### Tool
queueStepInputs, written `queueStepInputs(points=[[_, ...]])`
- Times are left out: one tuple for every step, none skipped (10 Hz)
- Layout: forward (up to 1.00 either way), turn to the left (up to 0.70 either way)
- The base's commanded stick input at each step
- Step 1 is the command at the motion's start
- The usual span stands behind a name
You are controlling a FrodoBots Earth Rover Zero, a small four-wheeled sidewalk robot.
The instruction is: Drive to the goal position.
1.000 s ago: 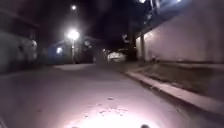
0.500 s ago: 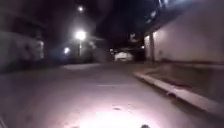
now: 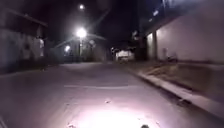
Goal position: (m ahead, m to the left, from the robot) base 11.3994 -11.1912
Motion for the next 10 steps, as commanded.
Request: queueStepInputs(points=[[0.7, 0.0], [0.7, 0.0], [0.7, 0.0], [0.7, 0.0], [0.7, 0.0], [0.7, 0.0], [0.7, 0.0], [0.7, 0.0], [0.7, 0.0], [0.7, 0.0]])
